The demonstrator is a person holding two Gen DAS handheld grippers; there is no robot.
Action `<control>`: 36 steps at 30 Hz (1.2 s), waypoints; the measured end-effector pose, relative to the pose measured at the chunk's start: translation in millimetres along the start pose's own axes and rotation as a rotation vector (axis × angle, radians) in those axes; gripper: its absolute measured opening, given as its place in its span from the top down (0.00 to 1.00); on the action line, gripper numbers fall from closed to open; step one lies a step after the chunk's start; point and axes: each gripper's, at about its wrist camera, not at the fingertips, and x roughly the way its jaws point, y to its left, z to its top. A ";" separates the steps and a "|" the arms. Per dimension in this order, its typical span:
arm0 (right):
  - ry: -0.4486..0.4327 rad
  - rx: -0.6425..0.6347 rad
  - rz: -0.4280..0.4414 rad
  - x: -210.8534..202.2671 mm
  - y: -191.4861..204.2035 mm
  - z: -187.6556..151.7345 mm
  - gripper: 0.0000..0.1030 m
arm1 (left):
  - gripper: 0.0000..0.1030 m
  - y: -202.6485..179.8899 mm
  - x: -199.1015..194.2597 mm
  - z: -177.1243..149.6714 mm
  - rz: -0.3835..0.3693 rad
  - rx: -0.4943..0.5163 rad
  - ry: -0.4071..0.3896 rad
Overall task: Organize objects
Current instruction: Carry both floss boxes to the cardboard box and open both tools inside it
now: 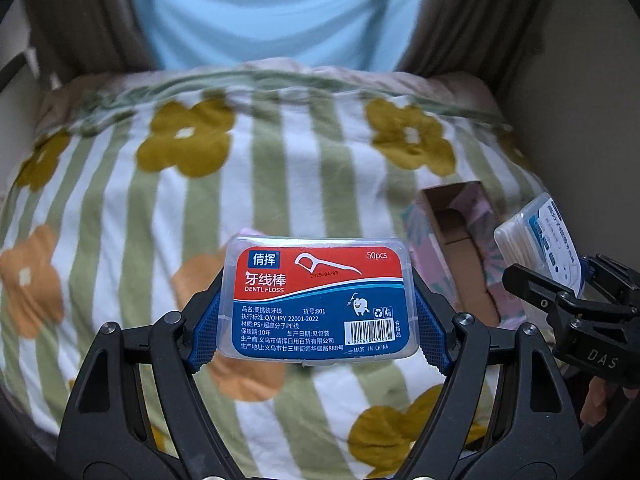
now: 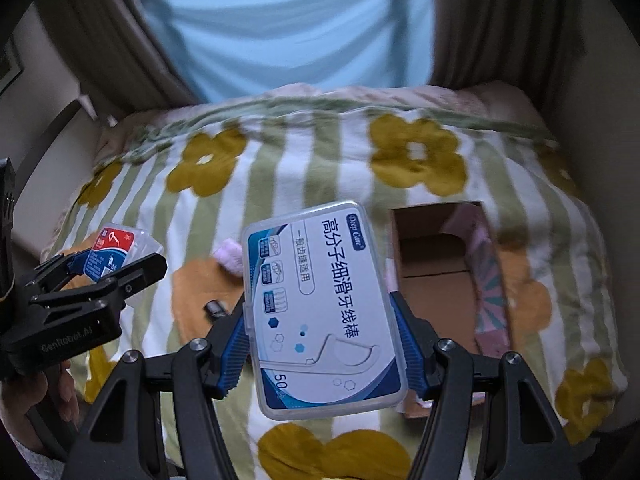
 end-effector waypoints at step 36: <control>0.234 0.156 -0.102 176.8 -179.4 -62.5 0.42 | 0.24 -287.1 315.1 41.7 -0.173 0.564 0.341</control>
